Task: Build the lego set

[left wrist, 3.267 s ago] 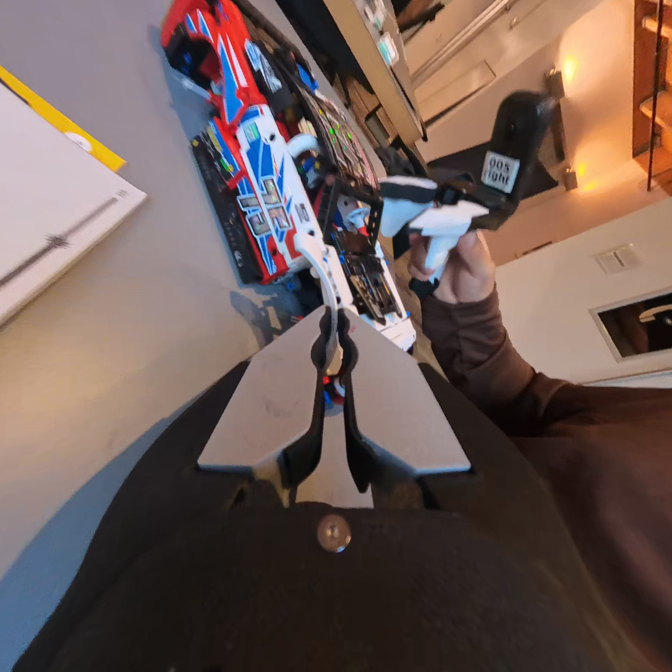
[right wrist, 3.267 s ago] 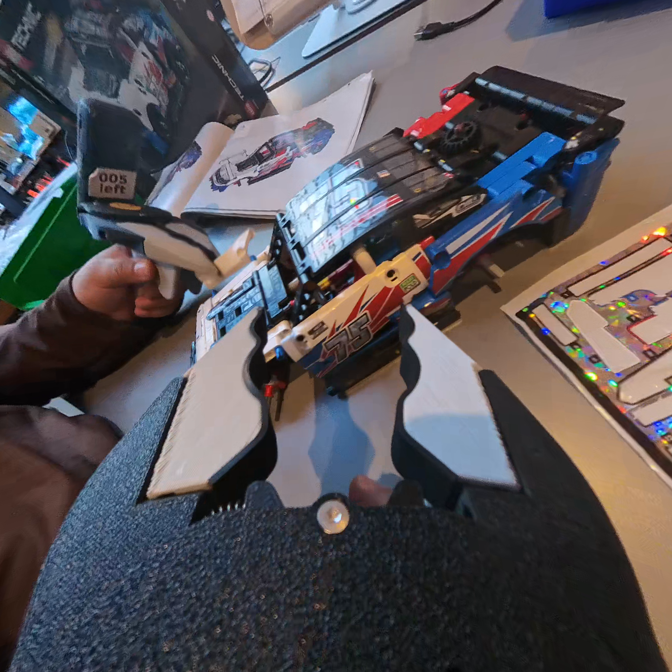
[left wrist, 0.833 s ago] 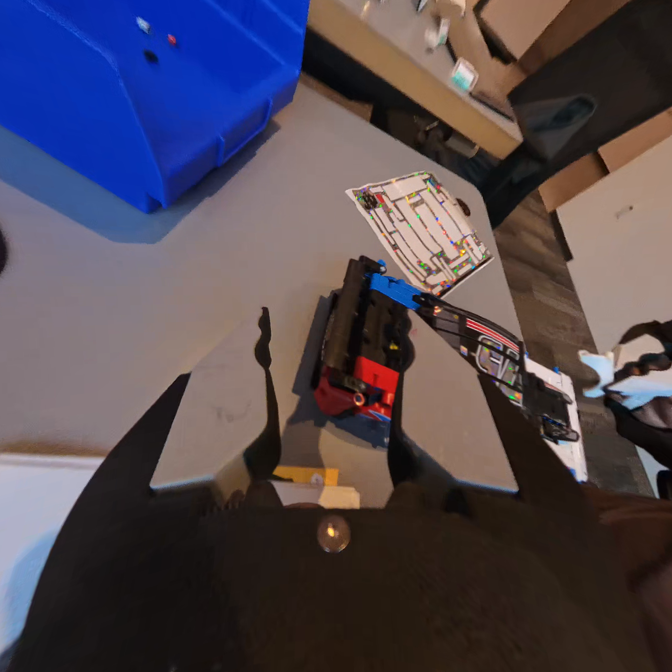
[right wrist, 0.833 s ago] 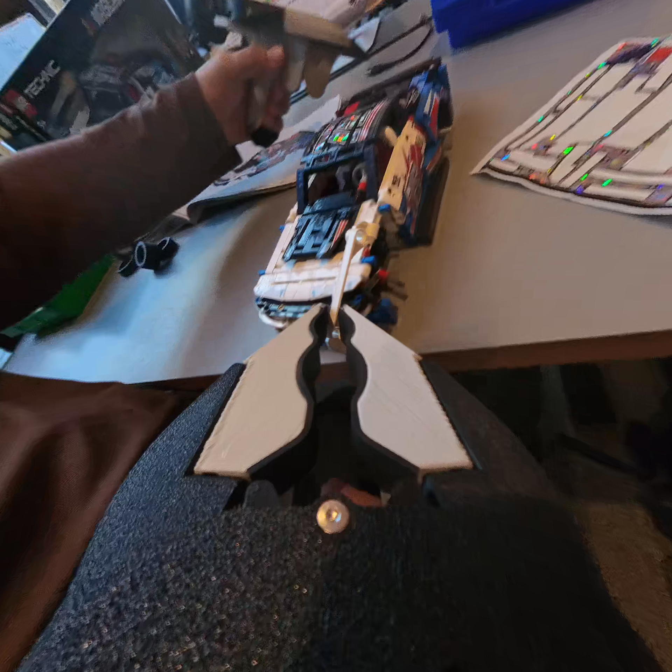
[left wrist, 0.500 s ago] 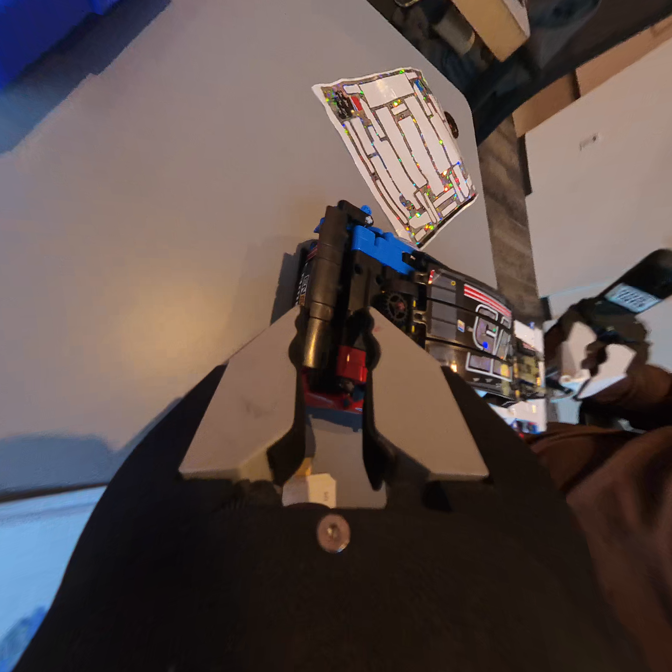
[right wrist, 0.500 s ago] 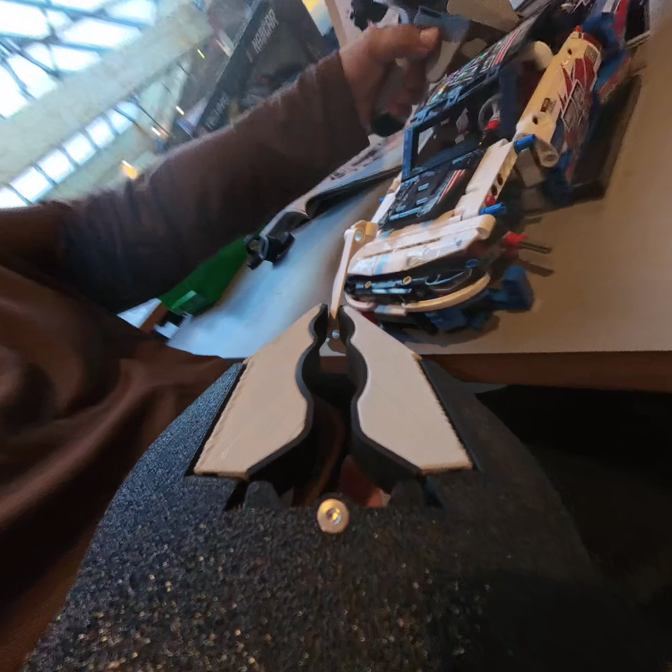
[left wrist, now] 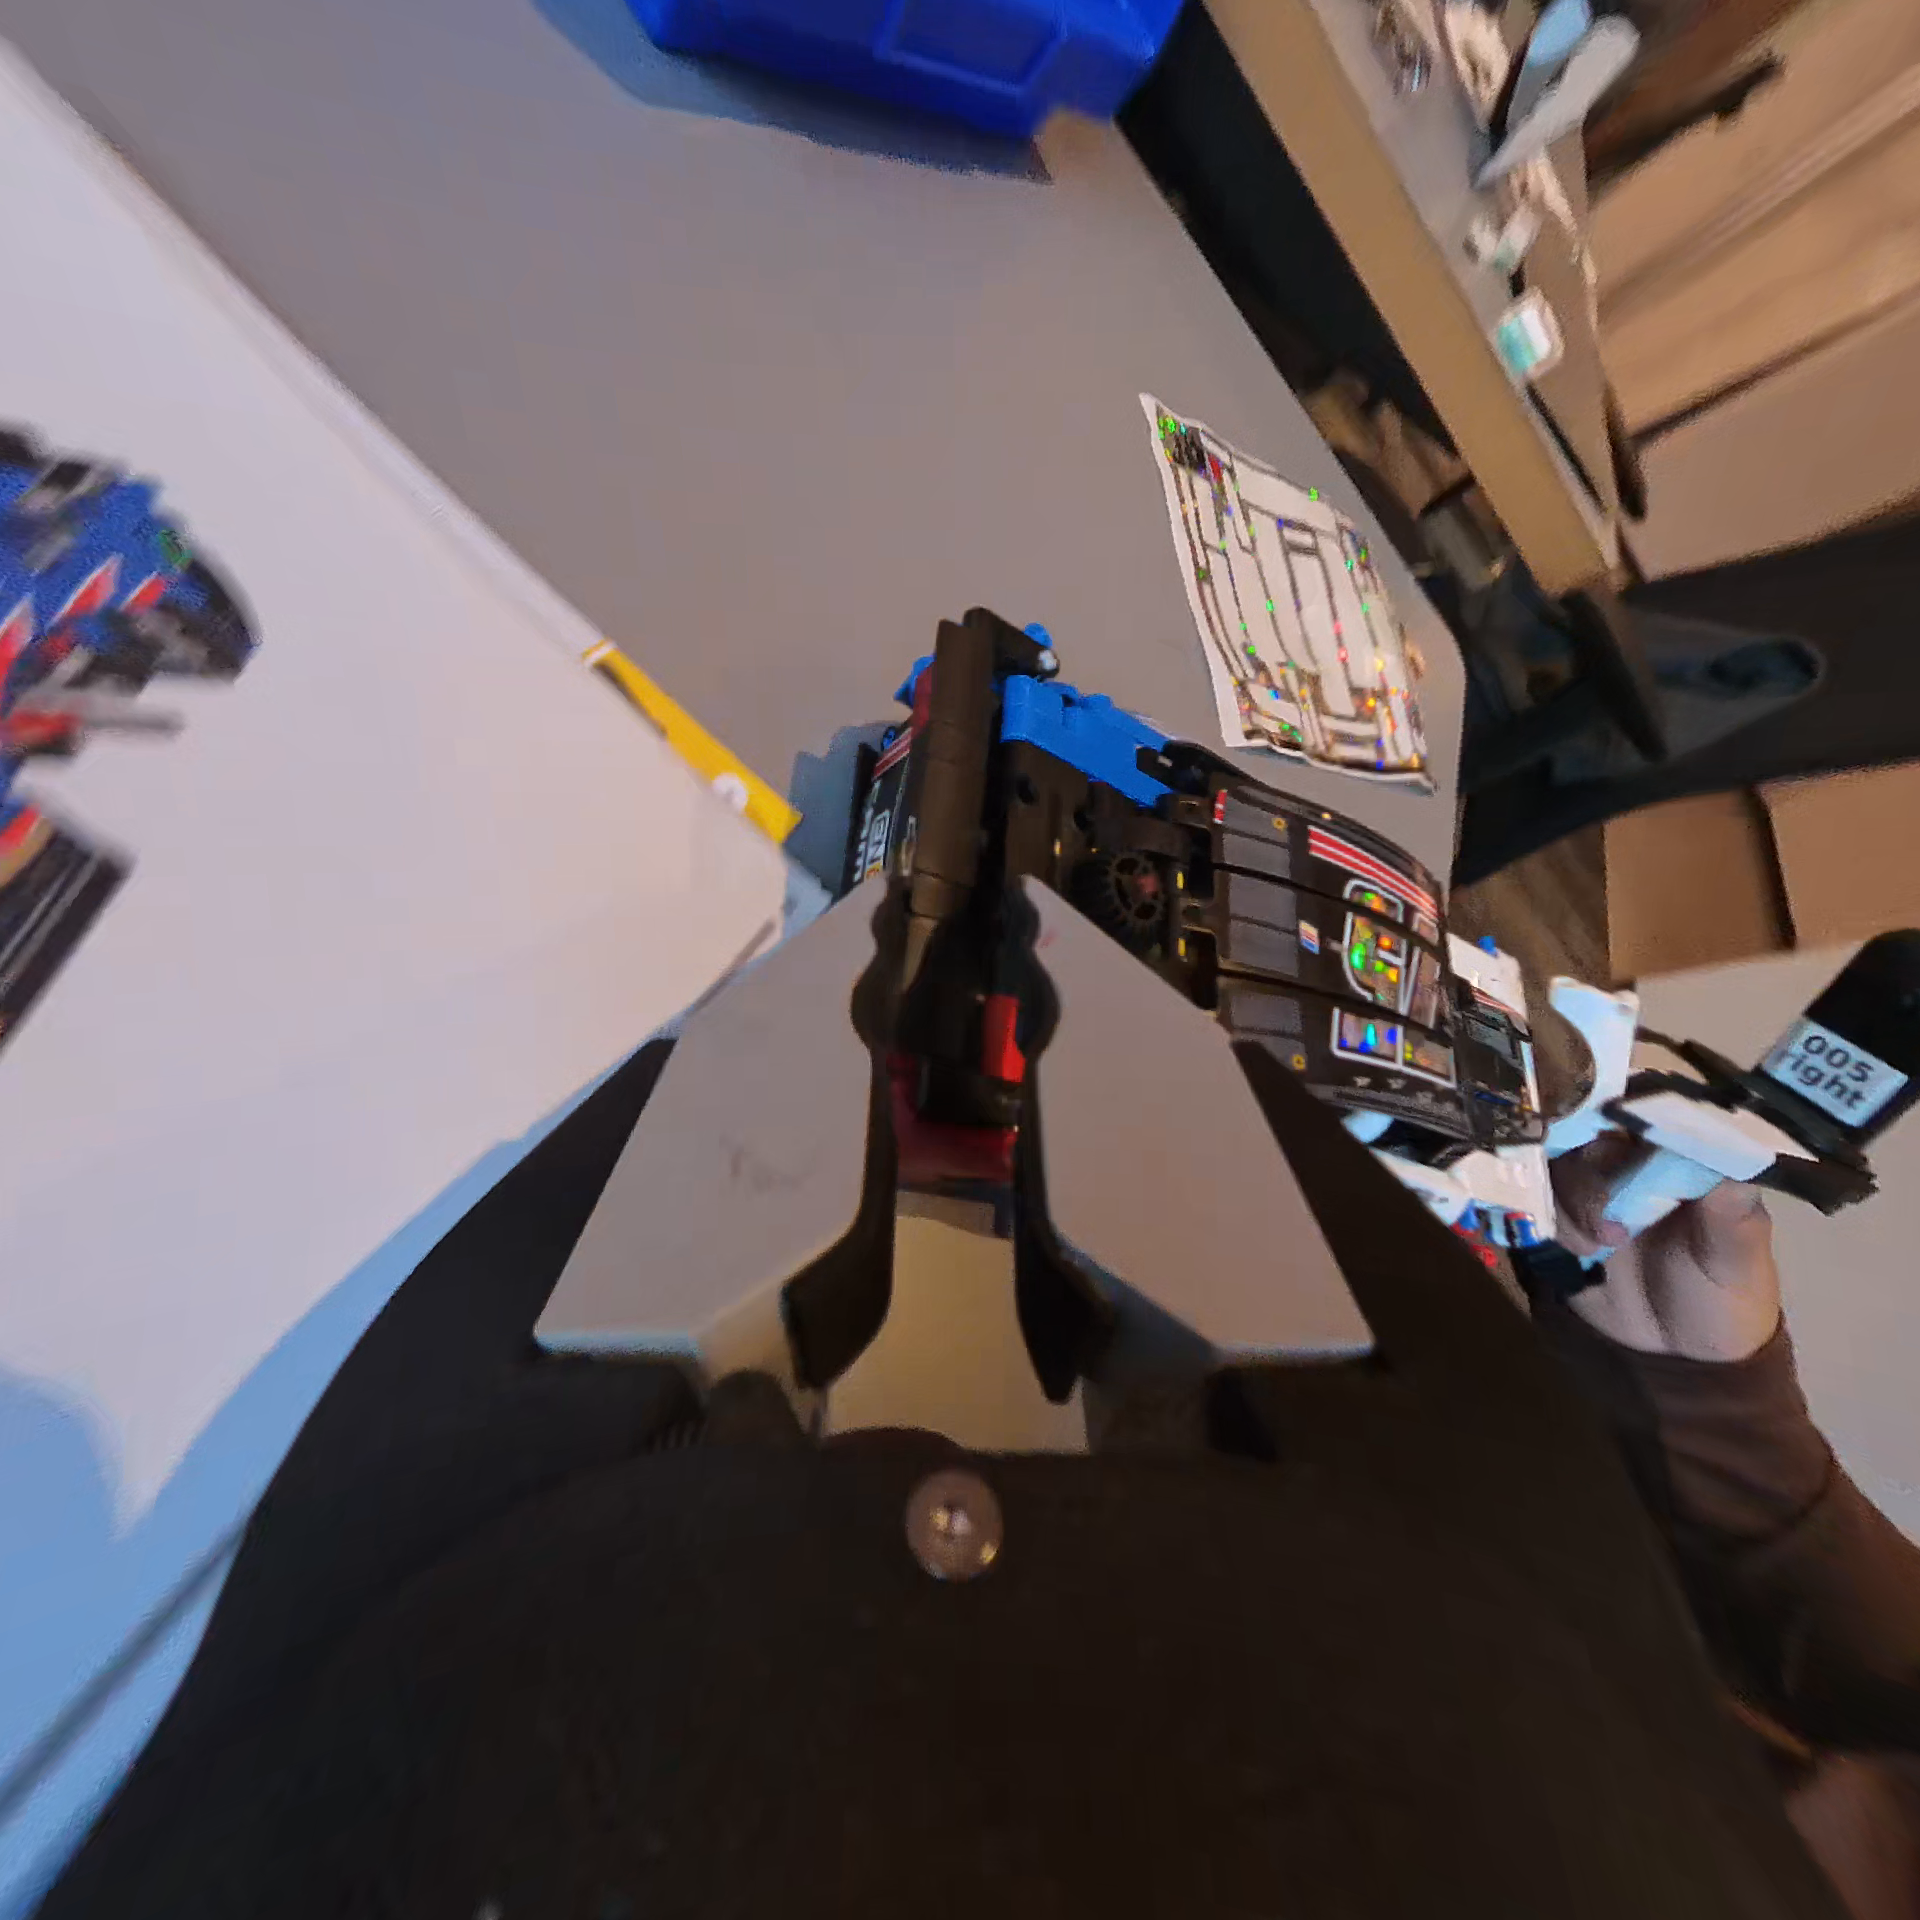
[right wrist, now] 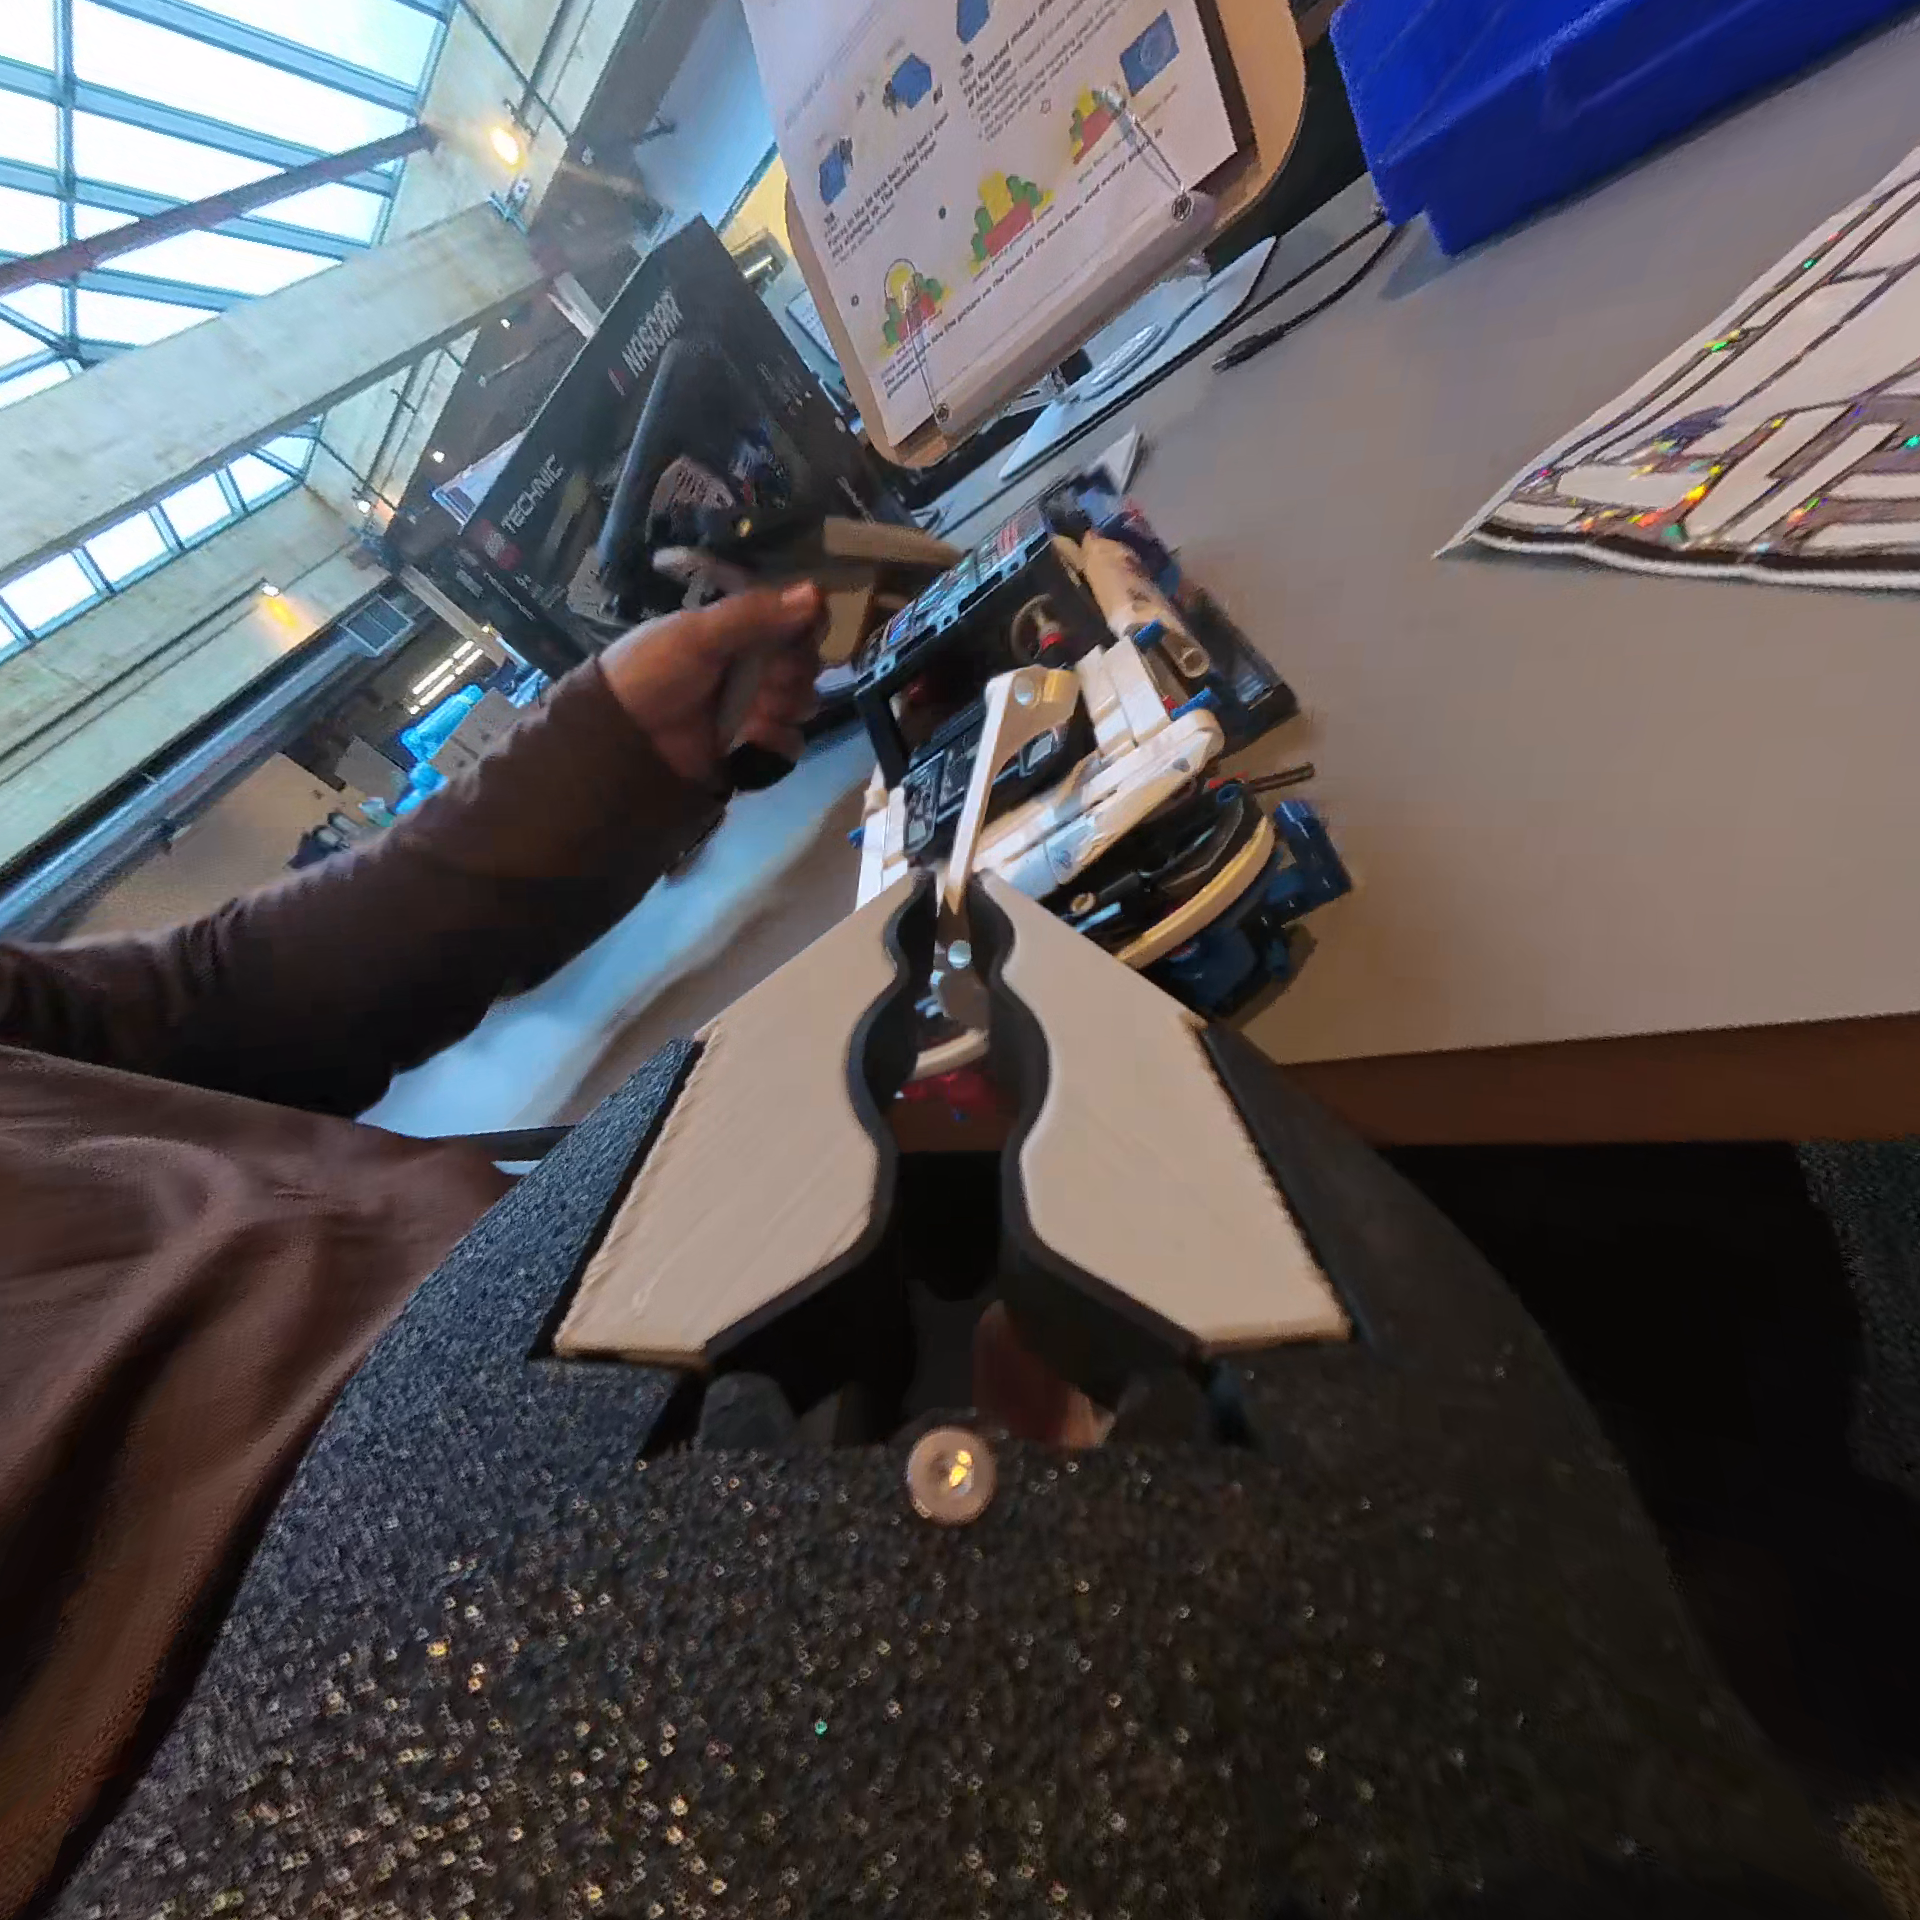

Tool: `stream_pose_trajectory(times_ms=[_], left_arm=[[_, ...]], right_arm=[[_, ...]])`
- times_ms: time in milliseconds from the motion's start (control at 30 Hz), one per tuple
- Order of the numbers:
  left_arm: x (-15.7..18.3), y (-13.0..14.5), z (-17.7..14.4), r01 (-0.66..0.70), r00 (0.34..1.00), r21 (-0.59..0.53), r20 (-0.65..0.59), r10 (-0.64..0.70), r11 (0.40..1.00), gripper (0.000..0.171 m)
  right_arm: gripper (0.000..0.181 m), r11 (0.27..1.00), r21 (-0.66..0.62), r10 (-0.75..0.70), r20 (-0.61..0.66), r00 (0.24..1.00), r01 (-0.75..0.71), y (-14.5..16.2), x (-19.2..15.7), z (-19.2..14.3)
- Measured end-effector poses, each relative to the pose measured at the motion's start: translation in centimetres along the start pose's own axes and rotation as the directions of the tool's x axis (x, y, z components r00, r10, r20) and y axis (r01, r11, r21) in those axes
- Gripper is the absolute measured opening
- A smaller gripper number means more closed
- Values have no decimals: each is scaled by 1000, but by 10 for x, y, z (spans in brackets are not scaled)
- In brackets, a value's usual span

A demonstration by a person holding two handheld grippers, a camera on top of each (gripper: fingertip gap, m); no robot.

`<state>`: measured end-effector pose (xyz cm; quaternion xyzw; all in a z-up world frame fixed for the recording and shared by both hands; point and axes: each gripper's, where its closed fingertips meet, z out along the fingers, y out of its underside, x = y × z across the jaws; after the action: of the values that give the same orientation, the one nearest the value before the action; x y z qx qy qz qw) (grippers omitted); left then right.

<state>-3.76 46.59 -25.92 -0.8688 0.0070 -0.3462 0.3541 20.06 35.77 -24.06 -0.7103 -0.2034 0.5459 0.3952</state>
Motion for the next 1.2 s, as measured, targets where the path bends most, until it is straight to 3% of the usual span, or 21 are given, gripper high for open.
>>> stream_pose_trajectory(times_ms=[33,333,500,600,733,833,967,1200], left_arm=[[-2,5,-10,9,1000,39,11,-9,999,9],[2,55,-67,8,997,152,74,-20,988,9],[6,72,-86,45,995,224,78,-64,974,9],[7,81,-97,45,993,257,90,-71,965,9],[3,88,-111,66,990,306,98,-101,950,9],[-2,93,-123,78,988,324,105,-117,943,9],[-8,101,-142,98,984,348,104,-142,932,9],[-22,120,-184,90,976,386,149,-158,918,9]], right_arm=[[5,1000,-1,-2,2,1000,2,-3,1,0],[5,991,-107,-80,57,995,86,-14,2,23],[5,995,-60,-73,93,993,79,-29,2,20],[5,998,-16,-59,36,998,59,-42,19,12],[5,997,-57,-53,-71,996,49,-46,45,10],[5,983,-178,-64,-92,994,47,-34,48,29],[5,960,-278,-51,-28,998,42,-16,33,62],[4,948,-310,-67,52,996,79,-4,7,111]])
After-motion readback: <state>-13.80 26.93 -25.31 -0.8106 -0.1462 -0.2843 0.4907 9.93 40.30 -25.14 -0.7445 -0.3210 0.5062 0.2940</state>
